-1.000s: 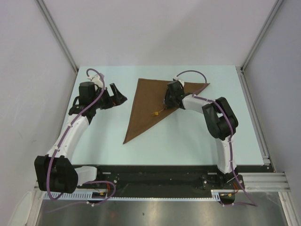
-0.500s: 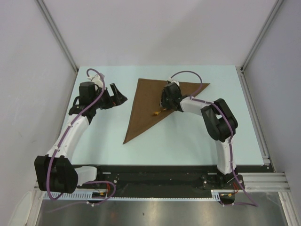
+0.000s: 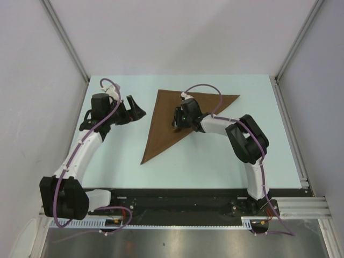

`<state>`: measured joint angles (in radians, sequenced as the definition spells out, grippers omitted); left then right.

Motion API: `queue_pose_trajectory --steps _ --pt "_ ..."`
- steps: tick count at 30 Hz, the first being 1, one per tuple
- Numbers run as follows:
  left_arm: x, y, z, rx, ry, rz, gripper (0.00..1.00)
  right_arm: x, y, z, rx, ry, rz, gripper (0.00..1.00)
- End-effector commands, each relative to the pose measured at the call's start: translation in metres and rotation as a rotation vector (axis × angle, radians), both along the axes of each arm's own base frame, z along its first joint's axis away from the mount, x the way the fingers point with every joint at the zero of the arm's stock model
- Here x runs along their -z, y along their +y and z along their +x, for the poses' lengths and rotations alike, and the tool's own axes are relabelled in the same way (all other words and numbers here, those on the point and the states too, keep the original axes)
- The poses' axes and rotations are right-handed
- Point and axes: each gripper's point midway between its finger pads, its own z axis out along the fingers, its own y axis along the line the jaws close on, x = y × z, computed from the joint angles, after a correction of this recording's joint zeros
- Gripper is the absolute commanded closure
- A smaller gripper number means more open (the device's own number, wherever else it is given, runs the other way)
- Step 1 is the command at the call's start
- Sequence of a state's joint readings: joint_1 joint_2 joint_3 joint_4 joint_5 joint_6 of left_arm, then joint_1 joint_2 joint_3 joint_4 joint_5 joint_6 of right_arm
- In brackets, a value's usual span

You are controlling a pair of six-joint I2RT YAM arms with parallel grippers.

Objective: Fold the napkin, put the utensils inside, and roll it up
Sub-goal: Place the utensil onto the napkin

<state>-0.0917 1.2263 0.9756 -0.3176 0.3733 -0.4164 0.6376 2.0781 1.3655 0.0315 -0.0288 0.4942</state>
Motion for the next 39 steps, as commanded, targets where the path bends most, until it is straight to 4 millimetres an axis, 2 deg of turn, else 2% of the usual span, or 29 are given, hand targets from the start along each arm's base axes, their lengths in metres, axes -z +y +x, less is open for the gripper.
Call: queue_pose_trajectory --steps 1,8,12,14,18,19,22,23,25,26,29,30,32,34,35,36,39 --pt "-0.001 -0.006 0.0 0.03 -0.01 0.0 0.01 -0.016 0.0 -0.009 -0.051 -0.025 0.033 0.55" --pt "0.0 -0.007 0.0 0.033 -0.01 0.0 0.01 -0.006 0.0 -0.027 -0.097 0.019 0.04 0.55" --pt "0.0 -0.007 0.0 0.034 -0.008 0.003 0.01 -0.009 -0.003 -0.032 -0.097 0.018 0.046 0.55" --pt "0.0 -0.007 0.0 0.033 -0.008 0.004 0.01 -0.015 0.0 -0.032 -0.109 0.006 0.063 0.55" --pt "0.002 -0.007 0.0 0.032 -0.005 0.009 0.01 -0.053 0.0 -0.017 -0.107 -0.021 0.157 0.53" --pt "0.003 -0.007 0.0 0.032 0.0 0.01 0.01 -0.072 -0.014 -0.002 -0.073 -0.047 0.19 0.52" --pt "0.004 -0.005 0.001 0.028 0.0 0.018 0.01 -0.102 -0.044 0.02 0.002 -0.084 0.24 0.5" --pt "0.003 -0.005 0.001 0.027 0.0 0.019 0.0 -0.099 -0.075 0.036 0.076 -0.075 0.224 0.5" --pt "0.004 -0.005 0.001 0.027 0.0 0.022 0.0 -0.099 -0.104 0.049 0.134 -0.058 0.238 0.49" --pt "0.004 -0.005 0.001 0.026 0.002 0.023 0.0 -0.096 -0.139 0.063 0.205 -0.05 0.246 0.49" --pt "0.005 -0.004 0.002 0.027 0.006 0.028 0.0 -0.086 -0.181 0.08 0.283 -0.026 0.294 0.48" --pt "0.006 -0.004 0.002 0.024 0.006 0.031 0.0 -0.084 -0.212 0.091 0.347 -0.026 0.309 0.48" --pt "0.006 -0.003 0.002 0.022 0.008 0.037 0.0 -0.072 -0.235 0.102 0.388 -0.02 0.334 0.49" --pt "0.007 -0.002 0.003 0.019 0.01 0.042 0.0 -0.062 -0.273 0.115 0.47 -0.018 0.359 0.51" --pt "0.009 -0.002 0.003 0.02 0.015 0.043 0.0 -0.057 -0.284 0.119 0.494 -0.016 0.364 0.52" --pt "0.01 -0.001 0.003 0.017 0.02 0.044 0.0 -0.042 -0.3 0.125 0.53 0.0 0.361 0.53" --pt "0.012 -0.001 0.004 0.015 0.024 0.047 0.0 -0.02 -0.325 0.139 0.581 0.018 0.376 0.57"
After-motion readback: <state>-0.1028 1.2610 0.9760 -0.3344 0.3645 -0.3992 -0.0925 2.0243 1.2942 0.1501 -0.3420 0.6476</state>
